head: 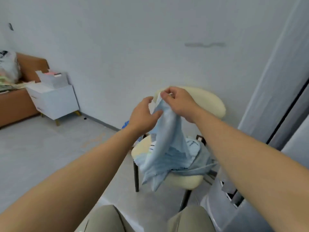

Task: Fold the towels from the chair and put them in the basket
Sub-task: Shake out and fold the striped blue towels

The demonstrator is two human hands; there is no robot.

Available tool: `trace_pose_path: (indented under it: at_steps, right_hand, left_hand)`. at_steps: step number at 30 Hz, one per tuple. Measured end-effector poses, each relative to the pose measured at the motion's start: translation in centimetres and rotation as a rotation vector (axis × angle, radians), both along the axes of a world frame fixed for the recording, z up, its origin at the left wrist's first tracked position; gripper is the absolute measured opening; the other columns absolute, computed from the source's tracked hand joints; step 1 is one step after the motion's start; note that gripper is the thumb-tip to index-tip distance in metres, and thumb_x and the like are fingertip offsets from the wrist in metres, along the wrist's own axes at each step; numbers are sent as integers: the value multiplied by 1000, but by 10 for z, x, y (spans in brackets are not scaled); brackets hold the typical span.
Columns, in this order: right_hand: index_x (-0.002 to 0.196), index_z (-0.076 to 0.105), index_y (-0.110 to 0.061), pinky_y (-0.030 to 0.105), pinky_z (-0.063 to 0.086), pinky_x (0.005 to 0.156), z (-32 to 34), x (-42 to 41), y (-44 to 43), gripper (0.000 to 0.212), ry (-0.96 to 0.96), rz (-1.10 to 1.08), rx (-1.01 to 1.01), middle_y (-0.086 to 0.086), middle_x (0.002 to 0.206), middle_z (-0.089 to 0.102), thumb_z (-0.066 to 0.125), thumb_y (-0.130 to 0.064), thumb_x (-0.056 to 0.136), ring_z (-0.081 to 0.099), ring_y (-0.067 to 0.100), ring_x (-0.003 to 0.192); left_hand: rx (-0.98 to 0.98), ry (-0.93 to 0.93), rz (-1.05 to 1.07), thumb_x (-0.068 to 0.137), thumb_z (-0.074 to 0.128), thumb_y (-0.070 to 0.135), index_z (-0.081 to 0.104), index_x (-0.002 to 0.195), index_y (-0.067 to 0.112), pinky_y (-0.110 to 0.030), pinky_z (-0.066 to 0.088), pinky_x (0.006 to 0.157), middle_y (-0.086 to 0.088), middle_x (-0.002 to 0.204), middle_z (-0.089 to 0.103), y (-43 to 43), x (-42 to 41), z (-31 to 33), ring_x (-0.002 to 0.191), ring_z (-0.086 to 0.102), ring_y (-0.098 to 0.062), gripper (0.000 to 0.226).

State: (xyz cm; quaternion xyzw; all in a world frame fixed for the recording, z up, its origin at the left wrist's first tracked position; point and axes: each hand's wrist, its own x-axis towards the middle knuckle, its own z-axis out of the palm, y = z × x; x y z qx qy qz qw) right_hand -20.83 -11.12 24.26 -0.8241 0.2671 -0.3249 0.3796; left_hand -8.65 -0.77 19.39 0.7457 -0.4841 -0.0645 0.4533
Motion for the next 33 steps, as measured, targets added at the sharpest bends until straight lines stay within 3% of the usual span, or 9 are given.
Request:
trace_pose_path:
  at_steps: [4, 7, 10, 15, 18, 22, 24, 29, 33]
  right_hand:
    - [95, 69, -15, 17, 41, 63, 41, 6, 12, 21, 35, 47, -128, -7, 76, 60, 61, -34, 98, 51, 4, 66]
    - [97, 73, -15, 22, 47, 69, 62, 3, 7, 13, 140, 89, -66, -2, 85, 67, 72, -24, 88, 58, 7, 72]
    - [95, 72, -17, 26, 48, 68, 70, -4, -3, 19, 416, 81, -139, -1, 85, 67, 75, -12, 77, 60, 14, 76]
    - [91, 64, -11, 28, 40, 70, 68, -3, -19, 36, 749, -184, -454, 6, 93, 61, 66, -47, 89, 58, 26, 91]
    - [95, 64, -11, 31, 46, 72, 67, -2, -31, 34, 533, -385, -265, 13, 101, 63, 58, -45, 91, 63, 34, 99]
    - [76, 51, -7, 27, 38, 47, 73, 6, -35, 25, 230, -471, 208, 15, 76, 53, 50, -21, 97, 52, 27, 60]
    - [77, 50, -8, 26, 42, 50, 77, 13, -35, 25, 129, -466, 355, 14, 75, 54, 50, -24, 97, 53, 25, 58]
    - [95, 55, -8, 30, 50, 57, 92, 28, -26, 16, -59, -392, 550, 9, 78, 56, 49, -23, 100, 56, 23, 63]
    - [103, 62, -4, 41, 58, 50, 99, 41, -15, 24, -149, -261, 682, 15, 85, 67, 39, -12, 100, 68, 29, 70]
  left_hand:
    - [-41, 140, -126, 81, 64, 24, 67, 113, 26, -37, 55, 84, 8, 108, 70, 3, 13, 44, 97, 65, -12, 33]
    - [19, 63, -93, 82, 57, 7, 65, 77, 10, -30, 40, 59, 1, 68, 57, 4, 20, 54, 69, 50, -19, 9]
    - [10, -8, 18, 80, 49, 0, 70, 83, 14, -26, 42, 58, 1, 75, 64, 5, 34, 60, 70, 56, -20, 26]
    - [29, -80, 62, 83, 48, 0, 74, 95, 19, -25, 49, 64, 5, 90, 70, 10, 55, 70, 85, 64, -15, 34]
    - [30, -183, 98, 85, 50, 2, 72, 98, 15, -27, 45, 71, 0, 94, 70, 14, 66, 71, 90, 62, -20, 29]
    - [-33, -267, 129, 89, 50, 4, 50, 99, 13, -37, 45, 62, -7, 81, 61, 23, 77, 64, 72, 58, -28, 14]
    - [-32, -377, 77, 87, 46, 0, 42, 93, 15, -40, 42, 60, -7, 76, 57, 27, 74, 60, 69, 54, -32, 17]
    - [105, -570, -101, 73, 41, -12, 71, 83, 26, -33, 47, 76, 7, 104, 62, 29, 56, 54, 93, 59, -24, 50]
    - [224, -541, -142, 84, 43, -4, 73, 117, 23, -35, 48, 91, 1, 121, 61, 15, 37, 41, 108, 58, -24, 53]
